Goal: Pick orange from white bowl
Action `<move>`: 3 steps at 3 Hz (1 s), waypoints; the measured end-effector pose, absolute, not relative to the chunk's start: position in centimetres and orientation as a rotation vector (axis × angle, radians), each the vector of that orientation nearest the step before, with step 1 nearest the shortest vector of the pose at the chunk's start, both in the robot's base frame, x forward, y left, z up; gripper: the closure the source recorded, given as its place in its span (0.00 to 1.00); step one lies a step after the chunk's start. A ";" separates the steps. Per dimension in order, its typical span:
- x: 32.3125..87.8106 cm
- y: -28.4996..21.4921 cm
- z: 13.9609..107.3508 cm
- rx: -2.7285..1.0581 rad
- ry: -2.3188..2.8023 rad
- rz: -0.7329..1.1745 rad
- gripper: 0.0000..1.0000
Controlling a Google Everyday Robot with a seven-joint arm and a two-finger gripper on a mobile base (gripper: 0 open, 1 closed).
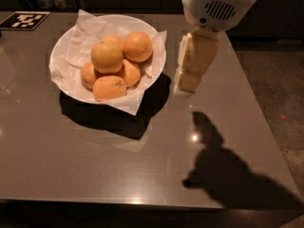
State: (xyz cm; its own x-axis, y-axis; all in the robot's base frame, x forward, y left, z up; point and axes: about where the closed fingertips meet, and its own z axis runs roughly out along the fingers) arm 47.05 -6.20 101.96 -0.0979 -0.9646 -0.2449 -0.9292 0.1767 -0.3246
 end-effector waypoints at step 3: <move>50.7 2.6 99.3 -1.894 2.039 0.062 0.00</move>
Offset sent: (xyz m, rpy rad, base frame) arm 0.0465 0.1277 -0.0413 0.0946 0.1746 0.1454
